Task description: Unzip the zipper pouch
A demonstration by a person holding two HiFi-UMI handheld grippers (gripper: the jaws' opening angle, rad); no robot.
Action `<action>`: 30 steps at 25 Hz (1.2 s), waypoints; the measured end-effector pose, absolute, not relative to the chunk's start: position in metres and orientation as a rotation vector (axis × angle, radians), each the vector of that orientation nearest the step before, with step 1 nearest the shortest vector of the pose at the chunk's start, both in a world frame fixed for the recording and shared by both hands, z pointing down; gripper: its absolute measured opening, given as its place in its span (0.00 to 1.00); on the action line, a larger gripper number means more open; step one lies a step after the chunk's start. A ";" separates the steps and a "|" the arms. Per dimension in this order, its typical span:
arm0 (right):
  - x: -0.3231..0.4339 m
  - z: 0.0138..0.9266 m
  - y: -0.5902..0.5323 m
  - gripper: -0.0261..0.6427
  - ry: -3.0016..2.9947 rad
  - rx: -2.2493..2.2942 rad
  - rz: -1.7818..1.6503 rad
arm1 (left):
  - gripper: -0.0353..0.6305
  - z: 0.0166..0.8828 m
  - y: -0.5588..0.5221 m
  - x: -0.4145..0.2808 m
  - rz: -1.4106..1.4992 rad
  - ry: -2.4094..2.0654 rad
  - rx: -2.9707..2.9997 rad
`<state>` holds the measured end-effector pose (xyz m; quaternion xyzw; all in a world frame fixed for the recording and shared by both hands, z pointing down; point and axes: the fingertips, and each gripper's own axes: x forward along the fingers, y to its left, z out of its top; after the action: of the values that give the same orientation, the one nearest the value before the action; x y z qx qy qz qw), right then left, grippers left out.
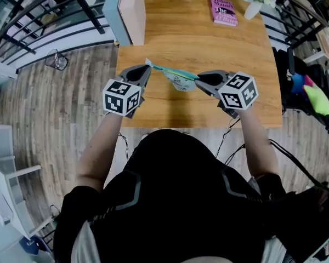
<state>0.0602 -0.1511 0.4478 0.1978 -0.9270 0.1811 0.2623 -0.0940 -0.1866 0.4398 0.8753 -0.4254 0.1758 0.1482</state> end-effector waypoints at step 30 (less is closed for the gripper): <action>0.059 0.606 -0.169 0.13 -2.339 0.387 0.478 | 0.10 0.581 -0.183 -0.092 0.705 -1.208 2.259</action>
<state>0.0595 -0.1690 0.6062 0.1497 -0.9046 0.1848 0.3537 -0.0919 -0.1833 0.5809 0.8253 -0.4414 0.2578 0.2399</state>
